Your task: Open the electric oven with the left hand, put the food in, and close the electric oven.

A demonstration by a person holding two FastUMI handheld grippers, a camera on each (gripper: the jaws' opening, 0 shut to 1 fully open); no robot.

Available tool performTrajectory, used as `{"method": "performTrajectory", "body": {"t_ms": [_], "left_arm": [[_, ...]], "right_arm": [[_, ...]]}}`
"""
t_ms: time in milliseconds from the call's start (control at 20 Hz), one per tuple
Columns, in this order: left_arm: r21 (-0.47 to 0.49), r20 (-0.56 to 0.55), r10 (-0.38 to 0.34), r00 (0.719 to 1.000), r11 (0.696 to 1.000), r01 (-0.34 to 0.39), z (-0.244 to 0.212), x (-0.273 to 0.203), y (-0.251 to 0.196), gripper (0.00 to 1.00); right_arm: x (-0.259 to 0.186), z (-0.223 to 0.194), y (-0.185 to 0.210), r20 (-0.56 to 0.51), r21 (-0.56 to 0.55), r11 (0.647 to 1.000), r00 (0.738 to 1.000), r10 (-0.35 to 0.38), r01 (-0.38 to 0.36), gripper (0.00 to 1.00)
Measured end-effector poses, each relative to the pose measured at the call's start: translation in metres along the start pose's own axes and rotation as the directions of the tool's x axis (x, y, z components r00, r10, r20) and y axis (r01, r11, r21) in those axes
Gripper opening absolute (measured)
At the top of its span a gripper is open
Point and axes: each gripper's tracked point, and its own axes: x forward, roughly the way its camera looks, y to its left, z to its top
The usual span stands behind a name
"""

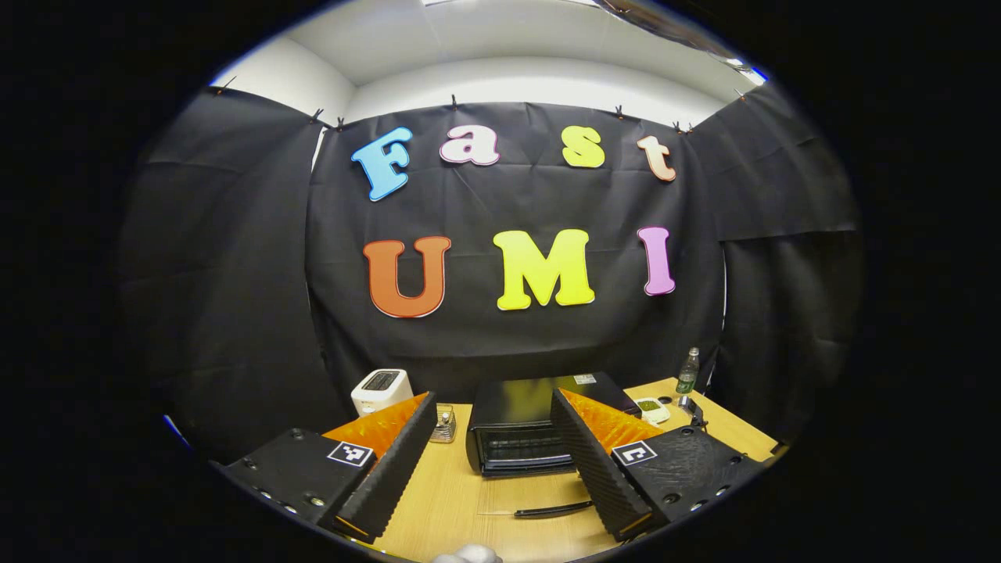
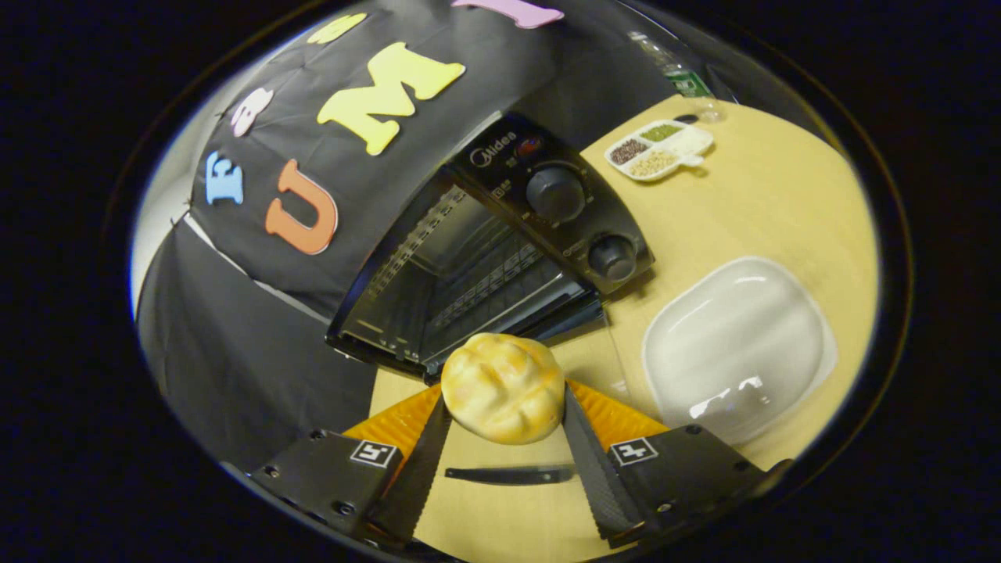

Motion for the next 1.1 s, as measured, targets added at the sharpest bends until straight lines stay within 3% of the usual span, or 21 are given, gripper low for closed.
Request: {"method": "performTrajectory", "body": {"t_ms": [350,650,900,950,1100], "left_arm": [[0.004,-0.028,0.003,1.000,1.000,-0.003,-0.012,0.000,0.012,0.96],[-0.011,-0.041,-0.007,0.999,1.000,0.007,-0.018,0.008,0.012,0.96],[-0.004,-0.052,0.007,0.999,1.000,-0.007,-0.022,0.010,0.021,0.96],[-0.006,-0.060,0.012,0.998,1.000,-0.012,-0.025,0.011,0.023,0.96],[-0.003,-0.073,0.022,0.997,1.000,-0.022,-0.031,0.011,0.025,0.96]], "right_arm": [[0.040,0.000,0.030,0.024,0.060,0.997,0.999,0.039,-0.041,0.82],[0.073,0.022,0.051,0.094,0.186,0.980,0.994,0.060,-0.077,0.85],[0.092,0.037,0.059,0.153,0.151,0.987,0.988,0.028,-0.051,0.82],[0.096,0.040,0.059,0.164,0.165,0.985,0.986,0.025,-0.053,0.85],[0.105,0.045,0.059,0.181,0.206,0.977,0.983,0.018,-0.055,0.82]]}}
